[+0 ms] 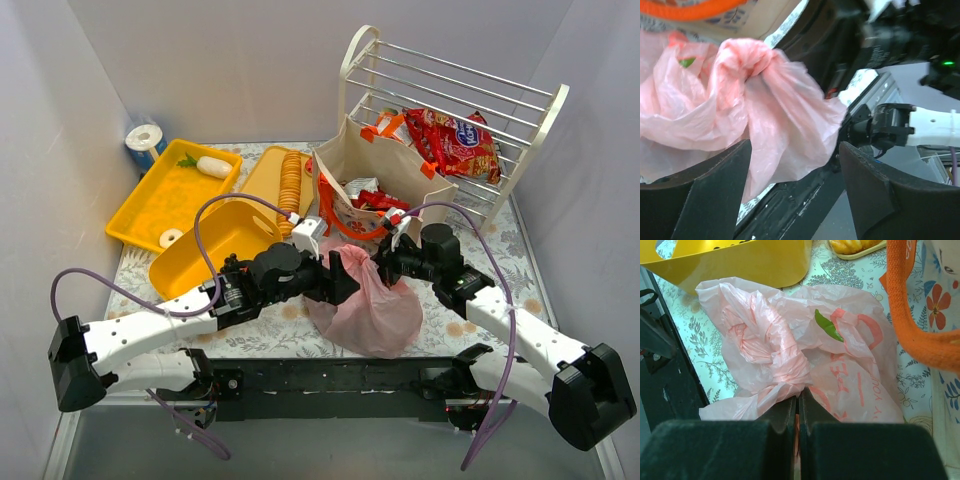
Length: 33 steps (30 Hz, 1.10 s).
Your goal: Place the mixed food into the grocery bags and tie them
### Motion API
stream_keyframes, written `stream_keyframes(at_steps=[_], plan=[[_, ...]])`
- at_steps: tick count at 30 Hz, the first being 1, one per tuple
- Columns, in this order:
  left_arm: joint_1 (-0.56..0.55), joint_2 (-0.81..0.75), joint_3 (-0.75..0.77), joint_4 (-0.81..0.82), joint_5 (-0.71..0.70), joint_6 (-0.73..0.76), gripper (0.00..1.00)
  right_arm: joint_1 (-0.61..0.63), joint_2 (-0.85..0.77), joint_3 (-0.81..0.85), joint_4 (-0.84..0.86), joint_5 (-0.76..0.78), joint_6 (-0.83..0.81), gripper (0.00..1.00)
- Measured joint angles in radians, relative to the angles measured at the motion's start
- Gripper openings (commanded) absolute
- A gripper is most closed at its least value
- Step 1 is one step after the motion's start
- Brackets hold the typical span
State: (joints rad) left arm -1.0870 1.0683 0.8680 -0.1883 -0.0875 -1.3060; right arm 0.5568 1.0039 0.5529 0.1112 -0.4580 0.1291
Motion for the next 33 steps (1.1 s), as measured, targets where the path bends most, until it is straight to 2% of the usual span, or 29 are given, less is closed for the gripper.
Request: stream_keyframes(at_steps=[3,10,15,23,28,33], plan=[[0.027,0.024,-0.017,0.002,0.017,-0.02,0.66,0.0,-0.005,0.0,-0.004,0.0,0.0,0.01],[0.226,0.04,-0.105,0.145,0.153,-0.051,0.62,0.0,-0.01,0.001,-0.006,0.0,0.0,0.01],[0.233,0.089,-0.106,0.257,0.222,-0.055,0.46,0.0,-0.01,0.001,-0.007,0.0,0.0,0.01],[0.233,0.115,-0.106,0.296,0.245,-0.069,0.47,0.0,-0.01,0.001,-0.008,0.0,-0.001,0.01],[0.233,0.078,-0.106,0.224,0.183,-0.066,0.49,0.0,-0.01,0.001,-0.008,0.0,-0.001,0.01],[0.233,0.034,-0.106,0.148,0.204,-0.071,0.5,0.0,-0.01,0.001,-0.01,0.0,-0.001,0.01]])
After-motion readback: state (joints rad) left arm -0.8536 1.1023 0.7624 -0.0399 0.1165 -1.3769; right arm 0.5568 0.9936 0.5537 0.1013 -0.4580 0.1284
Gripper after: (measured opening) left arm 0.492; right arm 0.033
